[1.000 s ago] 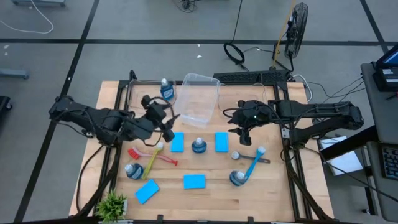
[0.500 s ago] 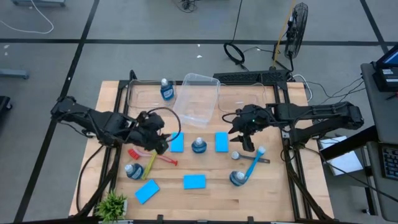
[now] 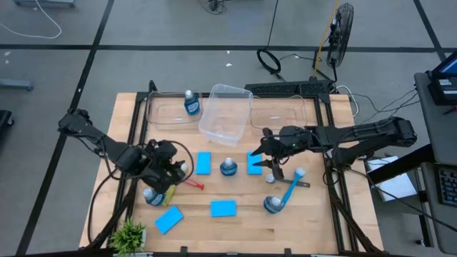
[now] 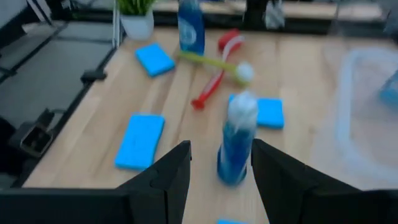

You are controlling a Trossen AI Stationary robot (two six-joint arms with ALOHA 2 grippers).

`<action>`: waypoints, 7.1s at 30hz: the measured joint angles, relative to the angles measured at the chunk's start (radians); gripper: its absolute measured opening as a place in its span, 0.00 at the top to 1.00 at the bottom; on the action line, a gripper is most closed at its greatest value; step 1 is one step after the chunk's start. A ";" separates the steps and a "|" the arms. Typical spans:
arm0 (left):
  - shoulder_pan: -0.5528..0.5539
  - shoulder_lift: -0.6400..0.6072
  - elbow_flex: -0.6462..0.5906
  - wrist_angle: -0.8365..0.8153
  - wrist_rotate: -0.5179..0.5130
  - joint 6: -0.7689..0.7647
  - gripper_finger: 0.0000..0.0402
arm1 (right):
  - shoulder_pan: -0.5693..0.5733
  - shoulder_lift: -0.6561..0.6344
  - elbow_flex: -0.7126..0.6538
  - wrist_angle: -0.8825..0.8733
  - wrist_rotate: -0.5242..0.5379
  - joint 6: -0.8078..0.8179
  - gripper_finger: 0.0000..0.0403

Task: Pick & Place Kitchen Sink Supplies
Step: Put the blue dishwashing liquid into the left transparent bin

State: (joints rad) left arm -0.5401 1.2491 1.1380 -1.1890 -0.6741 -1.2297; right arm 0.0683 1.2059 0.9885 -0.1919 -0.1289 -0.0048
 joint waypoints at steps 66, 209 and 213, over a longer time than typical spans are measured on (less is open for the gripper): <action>0.371 0.328 0.001 0.941 0.433 1.063 0.43 | -0.001 -0.296 -0.232 0.025 0.190 0.104 0.61; 1.419 -0.136 -0.384 0.978 0.459 1.103 0.64 | -0.003 -0.622 -0.563 0.300 0.371 0.304 0.62; 1.395 -0.115 -0.410 1.028 0.466 1.096 0.64 | -0.003 -0.622 -0.563 0.300 0.370 0.307 0.62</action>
State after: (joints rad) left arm 0.8549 1.1338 0.7275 -0.1611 -0.2078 -0.1339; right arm 0.0654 0.5843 0.4252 0.1081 0.2409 0.3023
